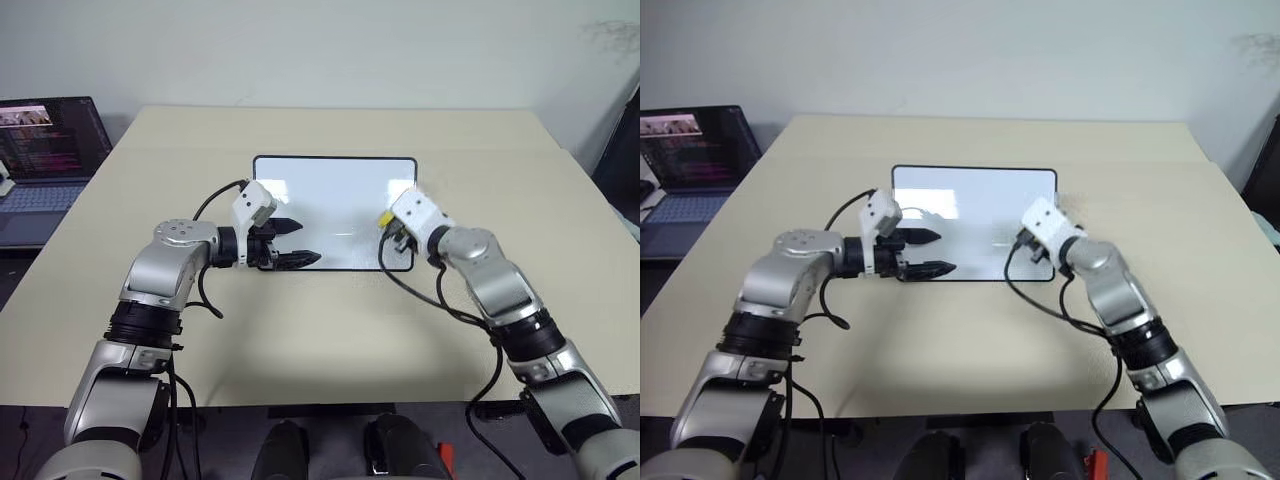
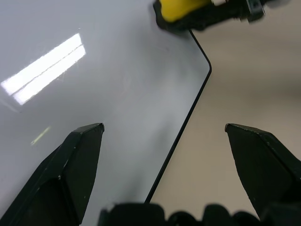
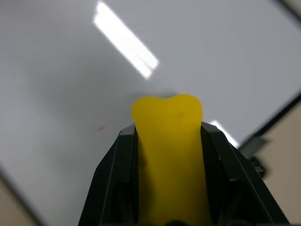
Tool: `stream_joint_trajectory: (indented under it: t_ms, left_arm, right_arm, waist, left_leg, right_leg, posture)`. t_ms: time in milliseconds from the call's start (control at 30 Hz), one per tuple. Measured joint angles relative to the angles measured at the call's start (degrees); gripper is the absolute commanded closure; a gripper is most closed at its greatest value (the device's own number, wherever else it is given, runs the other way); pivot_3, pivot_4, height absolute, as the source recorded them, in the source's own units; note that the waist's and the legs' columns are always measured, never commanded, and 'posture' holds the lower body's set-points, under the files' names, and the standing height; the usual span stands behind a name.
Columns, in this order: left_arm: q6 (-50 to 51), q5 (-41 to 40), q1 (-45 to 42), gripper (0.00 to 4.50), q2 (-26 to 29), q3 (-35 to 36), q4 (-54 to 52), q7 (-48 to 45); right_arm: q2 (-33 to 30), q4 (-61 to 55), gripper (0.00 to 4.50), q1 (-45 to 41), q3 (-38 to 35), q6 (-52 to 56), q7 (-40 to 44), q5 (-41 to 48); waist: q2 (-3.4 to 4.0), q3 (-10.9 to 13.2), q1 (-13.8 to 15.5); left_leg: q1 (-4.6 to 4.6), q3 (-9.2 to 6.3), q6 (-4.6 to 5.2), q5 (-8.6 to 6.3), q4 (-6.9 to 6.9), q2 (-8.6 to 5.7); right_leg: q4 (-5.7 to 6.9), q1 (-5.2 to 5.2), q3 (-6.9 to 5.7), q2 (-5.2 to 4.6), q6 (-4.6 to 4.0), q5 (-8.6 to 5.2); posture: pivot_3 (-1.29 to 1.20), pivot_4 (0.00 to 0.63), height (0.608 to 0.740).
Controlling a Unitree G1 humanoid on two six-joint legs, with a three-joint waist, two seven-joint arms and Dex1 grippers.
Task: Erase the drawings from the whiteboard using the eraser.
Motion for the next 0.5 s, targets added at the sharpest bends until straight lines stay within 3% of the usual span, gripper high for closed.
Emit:
stream_joint_trajectory:
  t_ms: [200,400,500]
  left_arm:
    - [0.0,-0.01,0.13,0.0,0.0,0.0,-0.01,-0.04]
    - [0.0,0.0,0.29,0.0,0.0,-0.01,-0.01,-0.07]
    - [0.0,0.0,0.28,0.0,-0.14,-0.01,-0.01,-0.12]
  right_arm:
    - [-0.41,-0.53,3.15,0.29,-0.62,-0.05,0.77,-0.08]
    - [-2.59,-6.42,3.15,4.91,5.01,3.49,8.98,0.11]
    - [-1.67,-6.32,3.15,4.85,6.02,3.53,8.78,-0.11]
  waist:
    - [0.0,0.0,0.06]
    - [-0.01,-0.01,-0.12]
    - [-0.01,0.0,-0.24]
  left_leg:
    - [-0.09,0.02,0.0,-0.01,-0.03,0.0]
    - [-0.06,0.02,0.01,-0.01,-0.04,0.01]
    - [0.02,0.02,0.01,-0.01,-0.03,0.02]
  right_leg:
    - [-0.13,-0.01,0.01,0.0,-0.01,0.0]
    - [-0.12,-0.01,0.0,0.0,0.0,0.0]
    - [-0.04,-0.01,0.01,0.0,0.01,0.0]
  posture:
    - [0.0,0.15,0.74]
    - [0.0,0.15,0.74]
    - [0.0,0.15,0.74]
